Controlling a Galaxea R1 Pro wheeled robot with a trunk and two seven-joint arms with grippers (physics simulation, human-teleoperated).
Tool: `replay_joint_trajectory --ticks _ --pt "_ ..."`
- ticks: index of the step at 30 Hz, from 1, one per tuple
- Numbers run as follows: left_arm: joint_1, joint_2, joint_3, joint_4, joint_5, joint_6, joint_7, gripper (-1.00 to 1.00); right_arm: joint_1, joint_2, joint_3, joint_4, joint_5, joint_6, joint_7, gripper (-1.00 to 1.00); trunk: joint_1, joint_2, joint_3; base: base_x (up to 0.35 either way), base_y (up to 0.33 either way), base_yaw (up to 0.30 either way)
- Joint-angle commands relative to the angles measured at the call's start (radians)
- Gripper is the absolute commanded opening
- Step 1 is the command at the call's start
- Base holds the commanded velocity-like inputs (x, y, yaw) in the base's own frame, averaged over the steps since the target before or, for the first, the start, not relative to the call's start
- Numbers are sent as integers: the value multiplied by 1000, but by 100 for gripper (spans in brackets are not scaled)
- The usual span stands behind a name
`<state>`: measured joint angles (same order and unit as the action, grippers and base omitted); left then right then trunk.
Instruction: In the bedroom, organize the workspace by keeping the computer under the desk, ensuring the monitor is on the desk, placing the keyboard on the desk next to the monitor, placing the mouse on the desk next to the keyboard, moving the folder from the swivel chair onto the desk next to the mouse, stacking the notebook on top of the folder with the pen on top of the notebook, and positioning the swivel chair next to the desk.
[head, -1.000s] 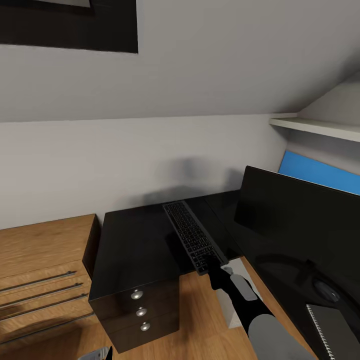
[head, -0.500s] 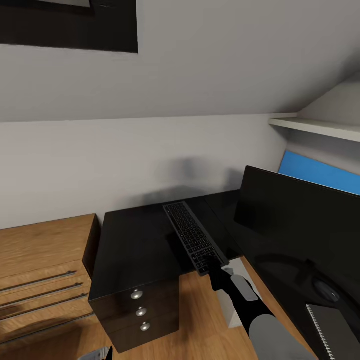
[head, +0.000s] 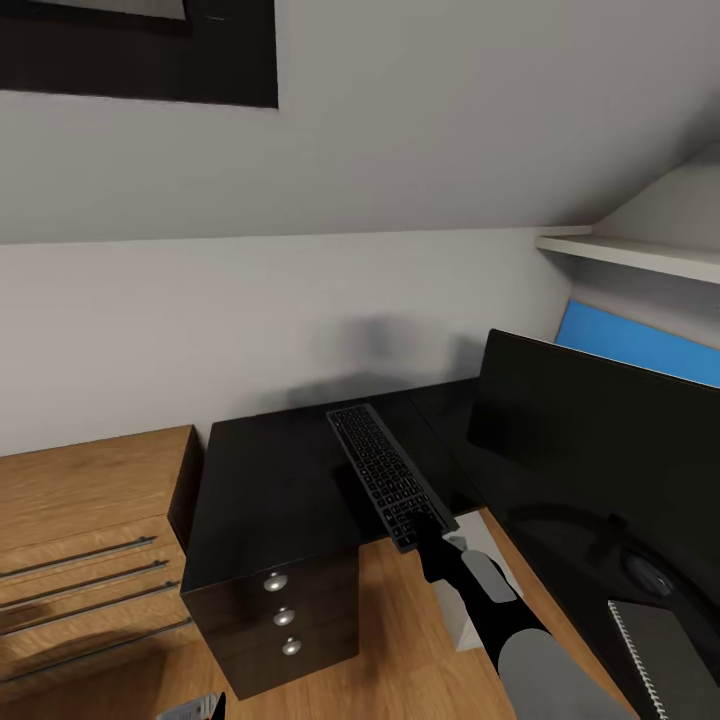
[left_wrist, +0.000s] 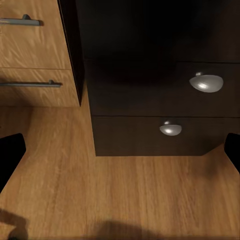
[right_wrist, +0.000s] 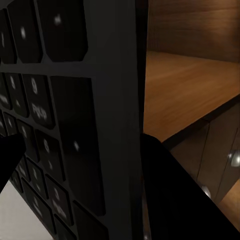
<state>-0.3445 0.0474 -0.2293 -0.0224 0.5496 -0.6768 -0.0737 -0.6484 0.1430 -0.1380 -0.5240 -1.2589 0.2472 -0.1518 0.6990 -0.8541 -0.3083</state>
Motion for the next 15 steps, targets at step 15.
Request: replay_joint_trajectory --ticks 15 --pt "-1 0 -4 1 10 -2 -7 100 0 1 -7 9 -11 4 -3 -100 46 -85 -39 -1 0 0"
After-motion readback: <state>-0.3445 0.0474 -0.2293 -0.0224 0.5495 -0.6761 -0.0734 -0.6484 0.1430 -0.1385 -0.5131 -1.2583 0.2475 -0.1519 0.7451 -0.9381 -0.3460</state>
